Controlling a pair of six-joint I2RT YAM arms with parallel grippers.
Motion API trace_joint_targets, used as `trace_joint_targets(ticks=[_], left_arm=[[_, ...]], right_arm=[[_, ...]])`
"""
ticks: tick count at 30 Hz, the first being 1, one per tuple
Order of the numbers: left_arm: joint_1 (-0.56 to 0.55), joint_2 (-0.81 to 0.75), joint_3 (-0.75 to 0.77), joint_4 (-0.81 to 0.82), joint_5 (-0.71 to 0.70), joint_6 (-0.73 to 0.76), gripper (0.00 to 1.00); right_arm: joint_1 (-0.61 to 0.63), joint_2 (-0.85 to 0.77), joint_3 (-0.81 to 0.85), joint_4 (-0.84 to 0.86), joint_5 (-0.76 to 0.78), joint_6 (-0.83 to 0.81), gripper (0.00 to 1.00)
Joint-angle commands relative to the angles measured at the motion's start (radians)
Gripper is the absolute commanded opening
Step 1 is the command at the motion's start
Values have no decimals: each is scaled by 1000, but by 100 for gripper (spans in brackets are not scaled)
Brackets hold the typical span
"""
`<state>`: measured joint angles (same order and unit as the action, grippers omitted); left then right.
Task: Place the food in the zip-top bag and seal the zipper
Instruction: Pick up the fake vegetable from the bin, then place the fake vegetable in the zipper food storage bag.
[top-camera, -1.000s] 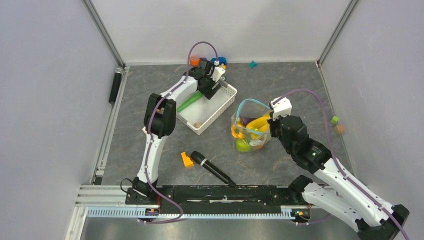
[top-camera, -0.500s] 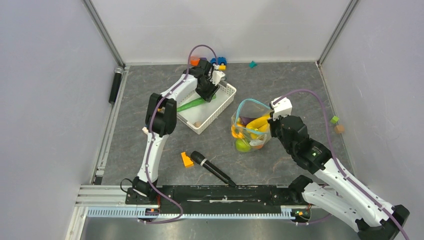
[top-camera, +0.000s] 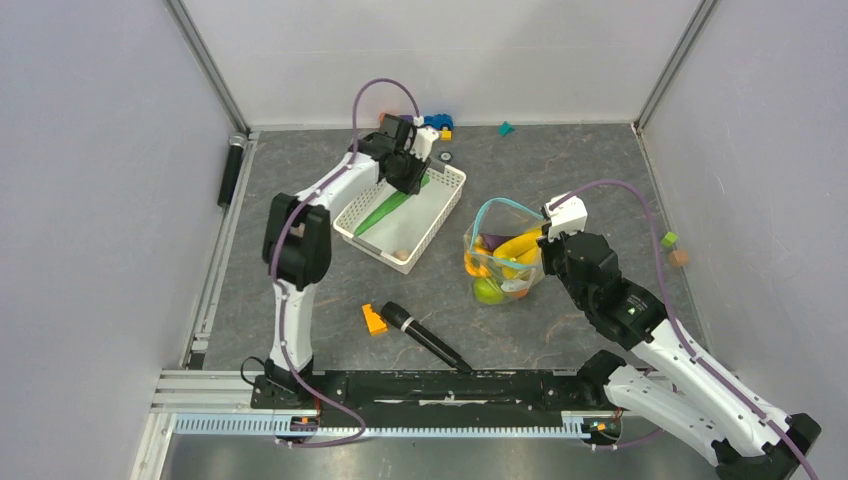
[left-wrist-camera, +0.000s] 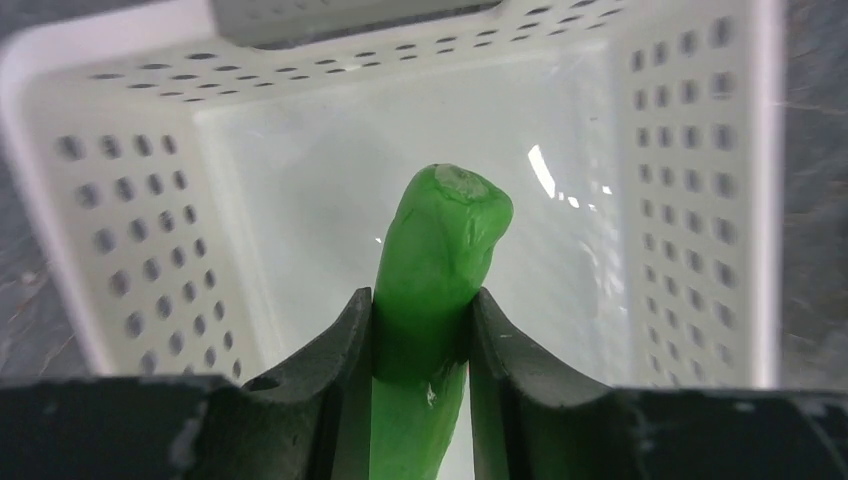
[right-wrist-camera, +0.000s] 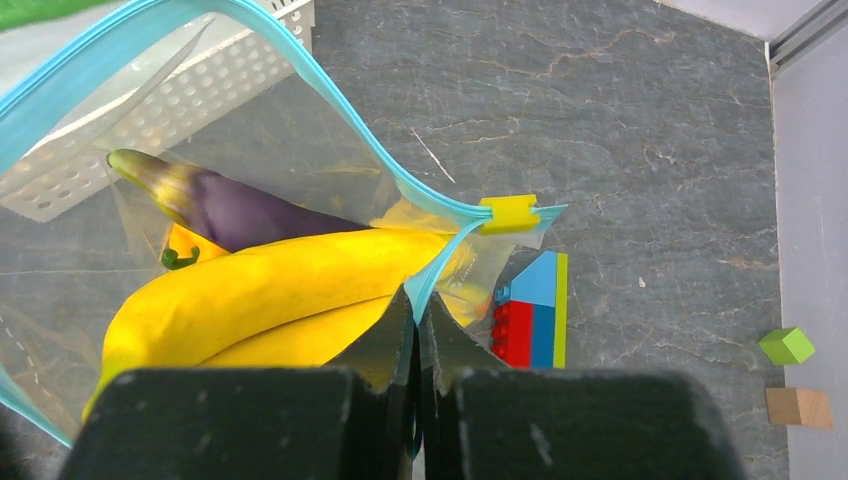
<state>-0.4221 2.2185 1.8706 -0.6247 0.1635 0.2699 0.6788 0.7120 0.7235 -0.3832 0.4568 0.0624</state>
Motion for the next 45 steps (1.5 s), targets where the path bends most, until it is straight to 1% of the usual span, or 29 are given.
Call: trace_joint_targets(ticks=[1, 5, 7, 8, 10, 12, 15, 17, 19, 24, 31, 34, 37, 40, 42, 45], left_arm=[[-11, -334, -168, 318, 74, -162, 2], [-42, -563, -376, 550, 89, -226, 2], [-62, -643, -435, 634, 89, -258, 2], [-71, -673, -456, 678, 88, -306, 2], [-81, -732, -488, 728, 117, -381, 2], [-86, -776, -508, 771, 133, -495, 2], [-89, -834, -547, 882, 152, -636, 2], [-99, -857, -552, 936, 219, -679, 2], [-129, -871, -532, 954, 270, -682, 2], [-234, -873, -487, 1019, 292, -632, 2], [-335, -736, -277, 977, 438, -682, 2], [-388, -699, -248, 987, 446, -670, 2], [-426, -682, -270, 987, 441, -655, 2], [-441, -676, -359, 1041, 448, -630, 2], [-449, -664, -418, 1086, 452, -587, 2], [-457, -632, -432, 1064, 457, -510, 2]], right_arm=[[0, -18, 19, 49, 13, -3, 3], [1, -27, 16, 50, 15, -4, 3], [1, -32, 14, 50, 16, -3, 3], [0, -34, 13, 52, 13, -4, 3], [0, -33, 10, 59, 12, -7, 3], [1, -27, 10, 58, 8, -7, 4], [1, -20, 10, 57, -3, -6, 4], [1, -21, 10, 58, -2, -7, 4], [1, -22, 10, 58, -2, -7, 4], [1, -10, 11, 60, -27, -7, 4], [1, -13, 10, 51, -30, -7, 4], [0, -23, 7, 51, -31, -6, 4], [0, -33, 6, 52, -39, -6, 4], [1, -40, -1, 57, -48, -4, 4], [1, -40, -2, 61, -55, -4, 4], [0, -30, -1, 62, -59, -6, 4]])
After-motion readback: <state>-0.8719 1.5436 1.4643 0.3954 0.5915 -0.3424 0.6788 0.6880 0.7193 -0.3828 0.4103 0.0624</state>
